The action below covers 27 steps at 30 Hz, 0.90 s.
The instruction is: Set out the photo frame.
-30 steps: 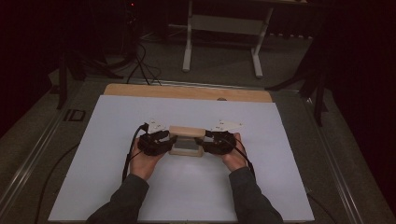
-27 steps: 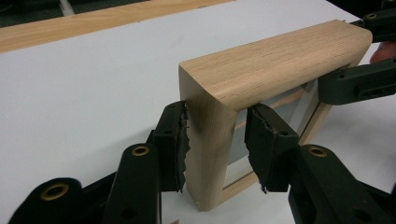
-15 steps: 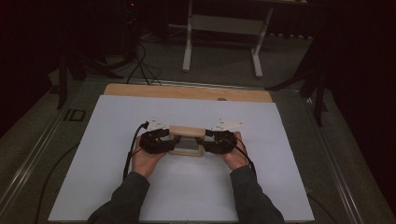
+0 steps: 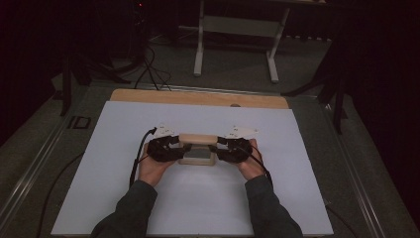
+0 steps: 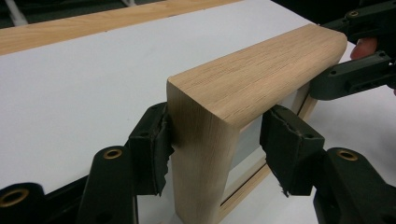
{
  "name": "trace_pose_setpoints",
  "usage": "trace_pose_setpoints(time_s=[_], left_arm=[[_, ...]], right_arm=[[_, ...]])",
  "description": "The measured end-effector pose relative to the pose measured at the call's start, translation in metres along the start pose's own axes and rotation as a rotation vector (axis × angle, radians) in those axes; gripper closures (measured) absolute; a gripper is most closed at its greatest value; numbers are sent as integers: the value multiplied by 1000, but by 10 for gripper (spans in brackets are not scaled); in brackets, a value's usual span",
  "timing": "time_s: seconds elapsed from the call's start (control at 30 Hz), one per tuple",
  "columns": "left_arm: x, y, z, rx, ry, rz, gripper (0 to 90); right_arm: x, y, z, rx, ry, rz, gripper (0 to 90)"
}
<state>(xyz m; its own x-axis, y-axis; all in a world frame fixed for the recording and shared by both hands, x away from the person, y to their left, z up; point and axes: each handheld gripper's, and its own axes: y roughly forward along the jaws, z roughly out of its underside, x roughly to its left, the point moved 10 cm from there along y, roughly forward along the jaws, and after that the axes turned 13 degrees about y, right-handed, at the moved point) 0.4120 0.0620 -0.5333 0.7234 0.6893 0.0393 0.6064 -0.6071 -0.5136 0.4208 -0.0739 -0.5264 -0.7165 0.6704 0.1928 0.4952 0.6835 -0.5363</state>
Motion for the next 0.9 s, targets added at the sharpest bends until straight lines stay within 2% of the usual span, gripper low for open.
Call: trace_pose_setpoints(time_s=[0.2,0.27,0.4,0.7,0.9], left_arm=[[2,1,0,0,-22,-9,444],[4,2,0,-1,-49,-3,425],[6,4,2,6,-49,-8,417],[7,6,3,12,-57,-13,413],[9,7,5,18,-75,-17,368]], right_arm=[[-1,3,-2,1,9,-2,545],[-4,5,-3,-2,27,-3,542],[-8,9,-6,-7,48,4,539],[-12,10,-9,-9,58,23,539],[-12,10,-6,10,72,18,464]])
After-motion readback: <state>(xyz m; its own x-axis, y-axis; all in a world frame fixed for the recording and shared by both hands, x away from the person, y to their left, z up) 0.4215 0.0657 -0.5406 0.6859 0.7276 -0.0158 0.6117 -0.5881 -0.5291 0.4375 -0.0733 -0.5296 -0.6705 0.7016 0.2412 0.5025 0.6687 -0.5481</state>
